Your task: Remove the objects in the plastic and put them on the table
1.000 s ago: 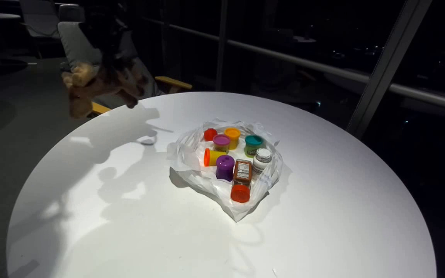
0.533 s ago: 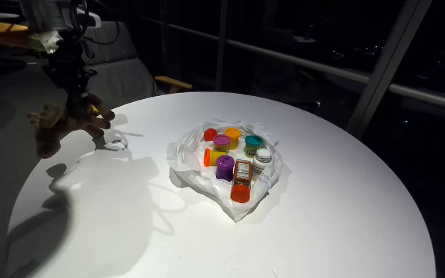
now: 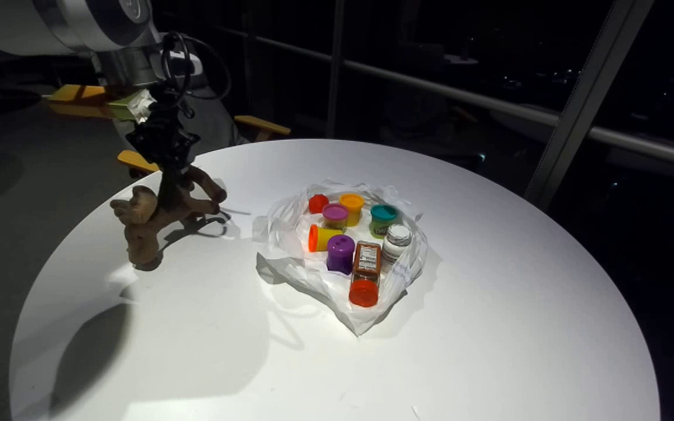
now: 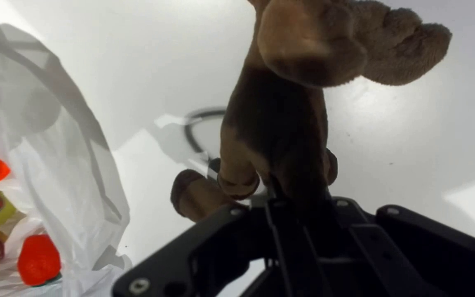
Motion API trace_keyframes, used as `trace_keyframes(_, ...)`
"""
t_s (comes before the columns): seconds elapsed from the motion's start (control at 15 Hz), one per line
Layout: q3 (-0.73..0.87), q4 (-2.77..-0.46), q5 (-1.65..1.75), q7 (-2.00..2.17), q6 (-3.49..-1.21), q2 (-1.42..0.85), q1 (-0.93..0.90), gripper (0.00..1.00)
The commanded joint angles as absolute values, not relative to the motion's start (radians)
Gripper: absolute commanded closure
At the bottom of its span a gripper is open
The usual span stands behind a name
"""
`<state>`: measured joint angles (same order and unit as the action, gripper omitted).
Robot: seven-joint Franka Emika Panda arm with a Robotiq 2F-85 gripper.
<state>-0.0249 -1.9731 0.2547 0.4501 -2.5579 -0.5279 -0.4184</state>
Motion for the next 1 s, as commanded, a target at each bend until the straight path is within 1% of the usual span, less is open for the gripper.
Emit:
trace_keyframes(0.0, -0.012, -1.987, 0.253, 0.451, -2.548, -0.490, -0.414, 0.53)
trace_keyframes(0.07, -0.034, -2.002, 0.215, 0.423, -2.532, -0.456, -0.386, 0.46)
trace_keyframes(0.13, -0.036, -2.008, 0.205, 0.419, -2.528, -0.440, -0.378, 0.37)
trace_keyframes(0.27, -0.030, -2.032, 0.191, 0.425, -2.523, -0.383, -0.359, 0.23)
trace_keyframes(0.33, -0.031, -2.038, 0.175, 0.417, -2.517, -0.362, -0.339, 0.15)
trace_keyframes(0.47, -0.033, -2.047, 0.143, 0.401, -2.480, -0.324, -0.299, 0.01)
trace_keyframes(0.53, -0.039, -2.050, 0.117, 0.375, -2.469, -0.314, -0.270, 0.00)
trace_keyframes(0.73, -0.026, -2.052, 0.100, 0.351, -2.428, -0.292, -0.218, 0.00)
trace_keyframes(0.93, -0.027, -2.027, 0.067, 0.309, -2.404, -0.320, -0.163, 0.00)
